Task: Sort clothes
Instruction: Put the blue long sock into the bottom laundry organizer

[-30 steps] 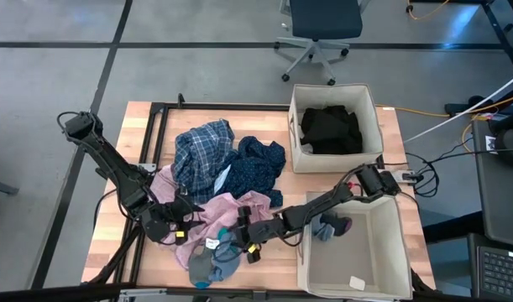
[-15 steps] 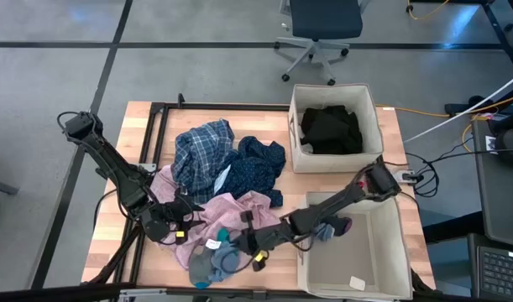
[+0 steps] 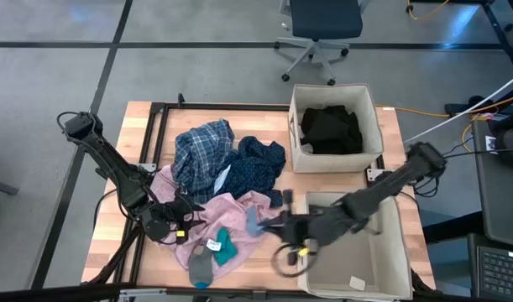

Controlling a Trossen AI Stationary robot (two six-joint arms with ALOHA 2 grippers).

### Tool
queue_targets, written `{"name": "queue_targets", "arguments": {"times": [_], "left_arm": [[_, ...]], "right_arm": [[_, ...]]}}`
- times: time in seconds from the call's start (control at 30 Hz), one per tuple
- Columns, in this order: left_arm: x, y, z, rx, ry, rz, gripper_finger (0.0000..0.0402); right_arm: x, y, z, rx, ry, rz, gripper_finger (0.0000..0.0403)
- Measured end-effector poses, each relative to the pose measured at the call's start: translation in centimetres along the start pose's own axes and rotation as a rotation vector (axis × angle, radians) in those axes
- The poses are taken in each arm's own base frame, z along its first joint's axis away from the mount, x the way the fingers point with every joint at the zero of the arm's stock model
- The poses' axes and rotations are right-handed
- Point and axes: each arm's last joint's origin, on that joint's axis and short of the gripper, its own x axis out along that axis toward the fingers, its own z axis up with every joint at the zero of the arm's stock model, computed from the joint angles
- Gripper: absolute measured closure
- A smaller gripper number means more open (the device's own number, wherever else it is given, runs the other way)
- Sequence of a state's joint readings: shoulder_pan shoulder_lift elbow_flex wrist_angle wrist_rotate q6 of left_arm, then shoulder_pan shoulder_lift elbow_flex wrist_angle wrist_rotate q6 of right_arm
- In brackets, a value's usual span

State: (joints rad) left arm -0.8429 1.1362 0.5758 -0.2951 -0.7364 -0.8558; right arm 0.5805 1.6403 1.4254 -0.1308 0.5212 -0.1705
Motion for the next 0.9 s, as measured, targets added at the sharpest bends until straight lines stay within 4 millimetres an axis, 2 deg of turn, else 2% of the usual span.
{"name": "queue_targets", "arguments": {"times": [0.13,0.27,0.37,0.53,0.67,0.8,0.9], "left_arm": [[0.0,0.0,0.0,0.0,0.0,0.0,0.0215],[0.0,0.0,0.0,0.001,0.0,0.0,0.0215],[0.0,0.0,0.0,-0.007,0.0,0.0,0.0215],[0.0,0.0,0.0,-0.013,0.0,0.0,0.0215],[0.0,0.0,0.0,-0.029,0.0,0.0,0.0215],[0.0,0.0,0.0,-0.03,0.0,0.0,0.0215],[0.0,0.0,0.0,-0.033,0.0,0.0,0.0215]], "right_arm": [[-5.0,-1.6,2.2,0.057,-0.056,-0.023,0.0389],[-9.6,-3.2,3.4,0.153,-0.091,-0.039,0.039],[-13.0,-4.3,3.4,0.252,-0.079,-0.033,0.0386],[-17.3,-4.9,2.2,0.439,0.014,0.062,0.0387],[-19.6,-4.6,0.8,0.629,0.15,0.155,0.0389],[-20.6,-3.2,-0.3,0.769,0.289,0.194,0.0387],[-21.0,-2.4,-1.2,0.854,0.378,0.143,0.0388]]}}
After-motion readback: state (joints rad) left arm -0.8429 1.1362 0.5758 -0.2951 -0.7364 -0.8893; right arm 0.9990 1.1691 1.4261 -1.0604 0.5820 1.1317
